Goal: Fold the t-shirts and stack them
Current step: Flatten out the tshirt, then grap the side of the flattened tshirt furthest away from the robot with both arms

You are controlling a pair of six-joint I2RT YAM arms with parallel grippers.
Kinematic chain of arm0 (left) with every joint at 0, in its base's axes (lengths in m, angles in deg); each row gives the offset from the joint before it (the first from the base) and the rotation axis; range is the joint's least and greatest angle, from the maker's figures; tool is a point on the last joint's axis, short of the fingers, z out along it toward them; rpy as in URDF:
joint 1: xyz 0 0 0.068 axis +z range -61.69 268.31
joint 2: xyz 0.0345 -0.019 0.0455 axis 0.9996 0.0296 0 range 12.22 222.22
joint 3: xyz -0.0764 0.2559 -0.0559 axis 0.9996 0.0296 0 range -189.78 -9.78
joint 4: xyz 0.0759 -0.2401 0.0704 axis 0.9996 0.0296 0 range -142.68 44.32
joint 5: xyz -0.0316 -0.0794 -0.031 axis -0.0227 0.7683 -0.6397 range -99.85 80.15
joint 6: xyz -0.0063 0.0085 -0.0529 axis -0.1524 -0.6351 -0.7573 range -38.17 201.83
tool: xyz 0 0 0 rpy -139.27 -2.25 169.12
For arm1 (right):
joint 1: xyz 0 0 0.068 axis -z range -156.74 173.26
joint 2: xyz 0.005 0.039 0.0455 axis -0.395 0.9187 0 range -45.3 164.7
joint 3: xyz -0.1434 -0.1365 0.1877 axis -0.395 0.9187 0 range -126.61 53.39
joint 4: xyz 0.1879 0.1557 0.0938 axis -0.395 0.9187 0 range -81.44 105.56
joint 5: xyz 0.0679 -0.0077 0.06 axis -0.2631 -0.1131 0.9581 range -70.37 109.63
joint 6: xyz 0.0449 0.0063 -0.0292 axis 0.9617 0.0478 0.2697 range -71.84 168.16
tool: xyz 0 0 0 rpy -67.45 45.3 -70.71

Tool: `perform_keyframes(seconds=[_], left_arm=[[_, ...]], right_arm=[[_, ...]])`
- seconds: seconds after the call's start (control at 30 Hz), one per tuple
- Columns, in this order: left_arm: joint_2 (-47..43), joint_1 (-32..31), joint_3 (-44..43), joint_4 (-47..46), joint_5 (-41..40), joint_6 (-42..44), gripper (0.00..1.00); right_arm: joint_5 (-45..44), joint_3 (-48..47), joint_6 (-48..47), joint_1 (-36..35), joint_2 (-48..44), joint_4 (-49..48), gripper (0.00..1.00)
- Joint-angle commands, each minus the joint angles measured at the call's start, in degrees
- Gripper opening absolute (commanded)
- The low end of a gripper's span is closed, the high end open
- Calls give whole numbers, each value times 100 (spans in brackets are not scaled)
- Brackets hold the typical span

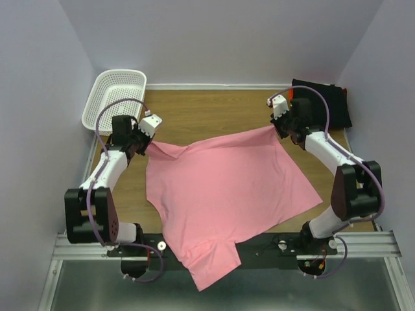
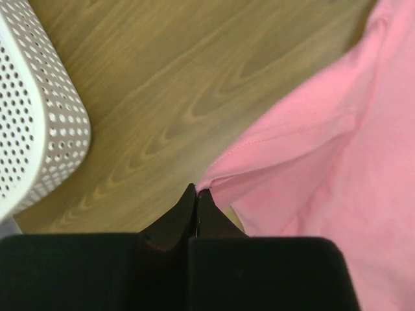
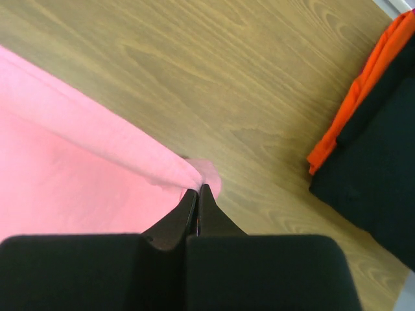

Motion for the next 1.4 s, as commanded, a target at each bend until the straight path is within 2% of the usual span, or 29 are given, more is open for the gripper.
perform_keyframes(seconds=[0.0, 0.3, 0.77, 1.0, 1.1, 1.23, 1.37], left_arm=[[794, -18, -548, -732, -381, -180, 0], [2026, -18, -1533, -785, -636, -470, 0], [2916, -149, -2623, -566, -900, -576, 0], [2091, -141, -2141, 5, -664, -321, 0], [1309, -149, -1824, 531, -663, -303, 0], [526, -202, -1447, 1015, -198, -224, 0], [-177, -693, -1165, 1569, -206, -163, 0]], right_arm=[[36, -542, 15, 21, 645, -559, 1], [-175, -1245, 50, 21, 1596, -594, 1], [-439, -1896, 77, 21, 2362, -585, 0], [-456, -1835, -99, 29, 2213, -585, 1], [-412, -1712, -178, 29, 2002, -585, 1], [-333, -1616, -274, 64, 1782, -576, 0], [-219, -1432, -468, 91, 1545, -576, 1]])
